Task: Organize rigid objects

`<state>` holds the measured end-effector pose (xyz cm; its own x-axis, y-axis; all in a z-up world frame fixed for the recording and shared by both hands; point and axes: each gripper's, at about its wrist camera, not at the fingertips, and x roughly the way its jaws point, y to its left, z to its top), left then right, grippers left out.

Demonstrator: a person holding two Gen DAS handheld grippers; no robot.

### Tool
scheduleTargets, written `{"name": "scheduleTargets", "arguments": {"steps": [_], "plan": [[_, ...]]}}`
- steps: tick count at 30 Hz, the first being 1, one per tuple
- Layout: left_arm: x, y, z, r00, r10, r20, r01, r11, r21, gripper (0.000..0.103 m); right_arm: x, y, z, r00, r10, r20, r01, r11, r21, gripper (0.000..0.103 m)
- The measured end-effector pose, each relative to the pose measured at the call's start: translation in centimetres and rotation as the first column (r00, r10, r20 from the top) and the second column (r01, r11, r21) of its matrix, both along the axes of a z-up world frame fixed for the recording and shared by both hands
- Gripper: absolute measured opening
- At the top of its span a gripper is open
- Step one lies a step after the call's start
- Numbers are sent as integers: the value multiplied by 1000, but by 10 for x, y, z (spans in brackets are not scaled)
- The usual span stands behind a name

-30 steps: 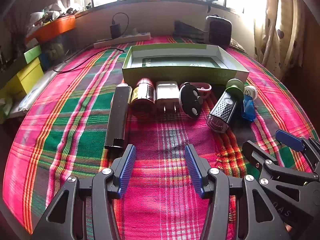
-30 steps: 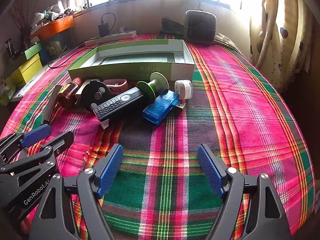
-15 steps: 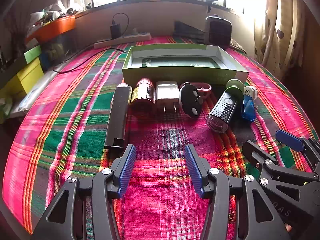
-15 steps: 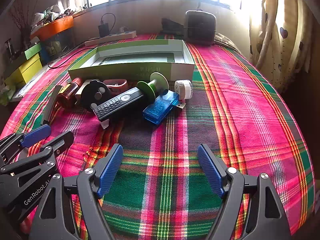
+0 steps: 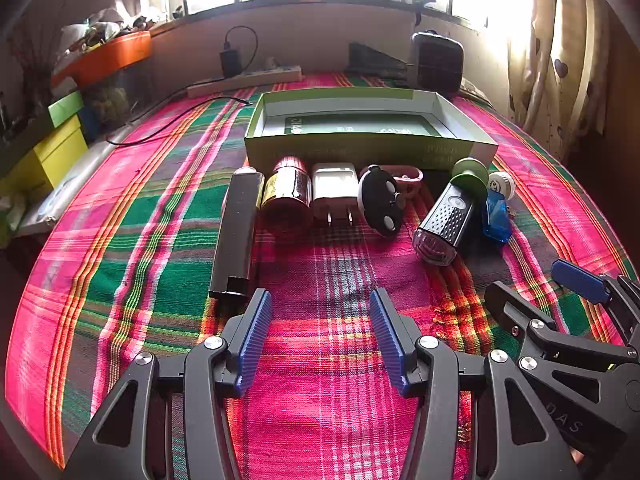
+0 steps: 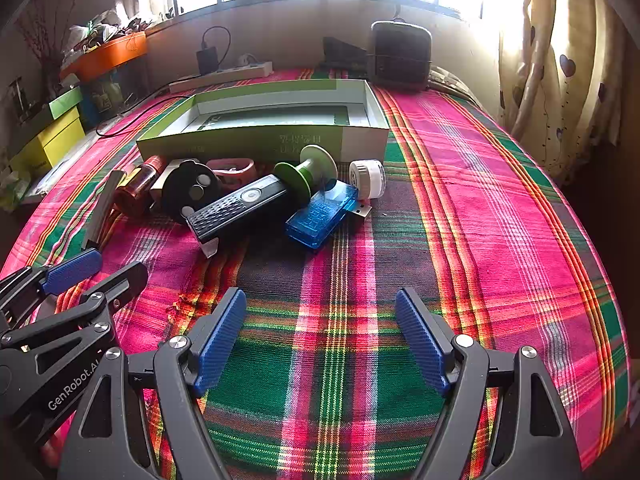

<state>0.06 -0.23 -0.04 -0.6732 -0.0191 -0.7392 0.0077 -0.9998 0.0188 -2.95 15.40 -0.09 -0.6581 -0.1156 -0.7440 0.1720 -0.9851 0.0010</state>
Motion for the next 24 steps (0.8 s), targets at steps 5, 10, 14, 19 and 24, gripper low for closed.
{"name": "scheduleTargets", "arguments": {"steps": [5, 10, 14, 19, 24], "plan": [[0, 0, 0, 1000, 1, 0, -1, 1000, 0, 50, 0, 0, 0, 1000, 0, 0, 0, 1000, 0, 77], [0, 0, 0, 1000, 2, -1, -2, 1000, 0, 50, 0, 0, 0, 1000, 0, -1, 0, 1000, 0, 77], [1, 0, 0, 1000, 2, -1, -2, 1000, 0, 50, 0, 0, 1, 1000, 0, -1, 0, 1000, 0, 77], [0, 0, 0, 1000, 3, -1, -3, 1000, 0, 50, 0, 0, 1, 1000, 0, -1, 0, 1000, 0, 77], [0, 1, 1, 1000, -1, 4, 1, 1000, 0, 50, 0, -1, 1, 1000, 0, -1, 0, 1000, 0, 77]]}}
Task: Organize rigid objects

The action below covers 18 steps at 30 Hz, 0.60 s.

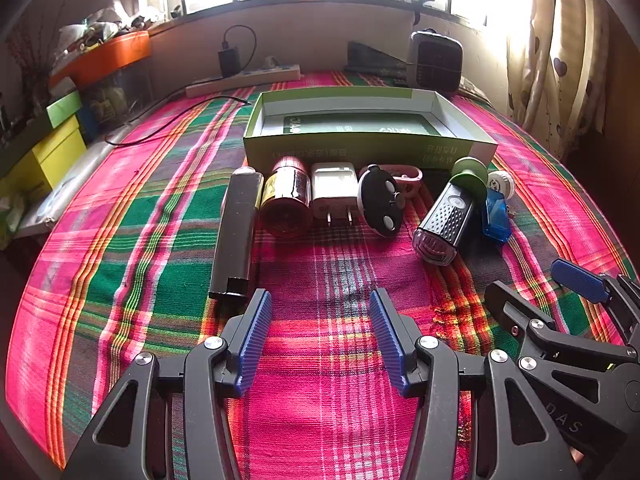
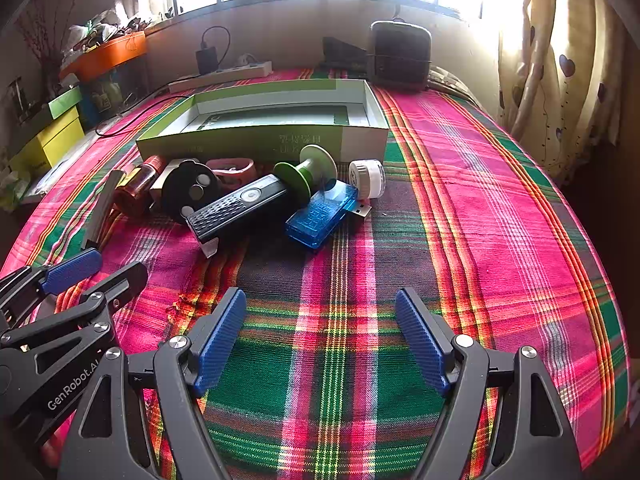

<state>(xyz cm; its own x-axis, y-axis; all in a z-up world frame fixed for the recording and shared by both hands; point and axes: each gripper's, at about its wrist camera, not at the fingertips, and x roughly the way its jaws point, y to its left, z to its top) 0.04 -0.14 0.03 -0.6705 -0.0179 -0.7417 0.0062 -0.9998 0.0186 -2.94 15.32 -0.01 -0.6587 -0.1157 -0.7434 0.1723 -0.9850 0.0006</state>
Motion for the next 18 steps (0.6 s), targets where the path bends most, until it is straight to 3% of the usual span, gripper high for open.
{"name": "scheduleTargets", "arguments": {"steps": [18], "plan": [[-1, -2, 4, 999, -48, 16, 48, 999, 18, 50, -3, 0, -1, 1000, 4, 10, -4, 1000, 0, 77]]}}
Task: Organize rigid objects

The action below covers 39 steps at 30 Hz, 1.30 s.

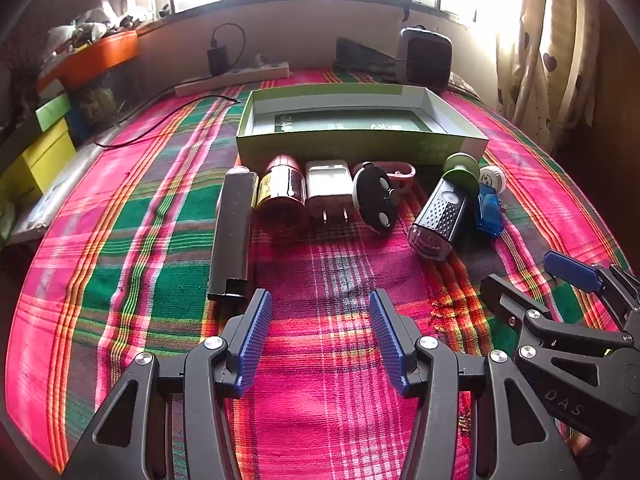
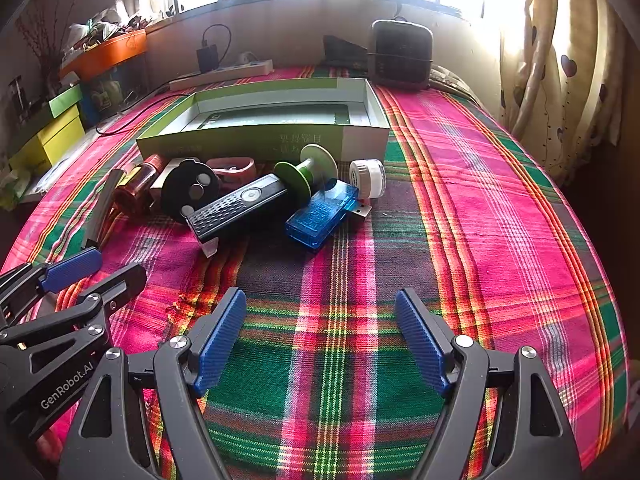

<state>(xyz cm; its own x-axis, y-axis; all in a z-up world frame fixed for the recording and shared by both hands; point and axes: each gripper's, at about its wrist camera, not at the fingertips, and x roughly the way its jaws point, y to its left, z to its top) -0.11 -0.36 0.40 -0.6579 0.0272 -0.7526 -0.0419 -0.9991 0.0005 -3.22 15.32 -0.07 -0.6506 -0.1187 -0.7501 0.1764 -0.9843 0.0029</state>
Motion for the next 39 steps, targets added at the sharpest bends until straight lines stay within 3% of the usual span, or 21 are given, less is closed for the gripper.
{"name": "scheduleTargets", "arguments": {"steps": [10, 15, 21, 27, 33, 39], "plan": [[8, -20, 10, 1000, -9, -17, 10, 999, 38, 50, -2, 0, 13, 1000, 3, -15, -4, 997, -76, 77], [9, -41, 17, 999, 35, -31, -33, 997, 72, 50, -6, -15, 22, 998, 45, -31, -48, 994, -102, 77], [-5, -65, 11, 997, 77, 12, -78, 991, 108, 50, -17, -29, 24, 997, 72, -15, -73, 987, -143, 77], [-17, -68, 6, 997, 71, 28, -74, 993, 96, 50, -30, -37, 20, 998, 66, 7, -64, 984, -166, 77], [-24, -71, 1, 996, 74, 42, -78, 992, 96, 50, -38, -44, 21, 999, 54, 1, -53, 986, -159, 68], [-30, -71, 1, 997, 67, 42, -71, 993, 95, 50, -47, -43, 11, 998, 35, 48, -27, 986, -162, 51]]}}
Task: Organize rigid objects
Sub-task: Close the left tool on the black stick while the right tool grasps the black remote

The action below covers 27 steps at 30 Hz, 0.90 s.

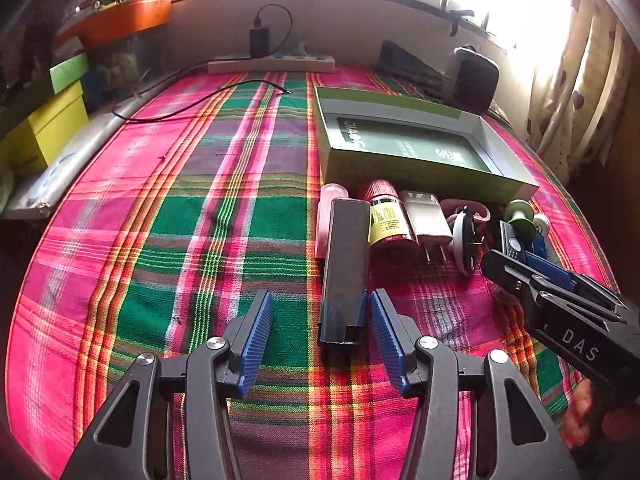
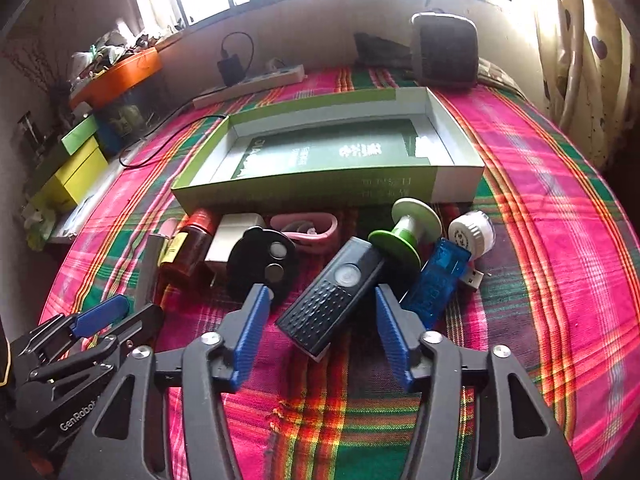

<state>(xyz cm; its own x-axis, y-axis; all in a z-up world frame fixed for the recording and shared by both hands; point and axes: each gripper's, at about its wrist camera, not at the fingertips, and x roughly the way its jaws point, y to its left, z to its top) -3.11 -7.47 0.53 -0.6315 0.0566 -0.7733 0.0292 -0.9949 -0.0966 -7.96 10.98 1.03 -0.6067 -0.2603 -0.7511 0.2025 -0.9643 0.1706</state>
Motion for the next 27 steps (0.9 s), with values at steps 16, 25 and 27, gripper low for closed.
{"name": "scheduleTargets", "arguments": {"steps": [16, 25, 27], "plan": [[-17, 4, 0, 1000, -2, -1, 2, 999, -49, 50, -9, 0, -2, 1000, -11, 8, 11, 1000, 13, 40], [-21, 1, -1, 1000, 15, -2, -15, 1000, -20, 44, -8, 4, -2, 1000, -12, 10, 12, 1000, -5, 35], [-20, -1, -1, 1000, 17, -3, -17, 1000, -20, 41, -8, 4, -2, 1000, -12, 9, 12, 1000, -5, 31]]}}
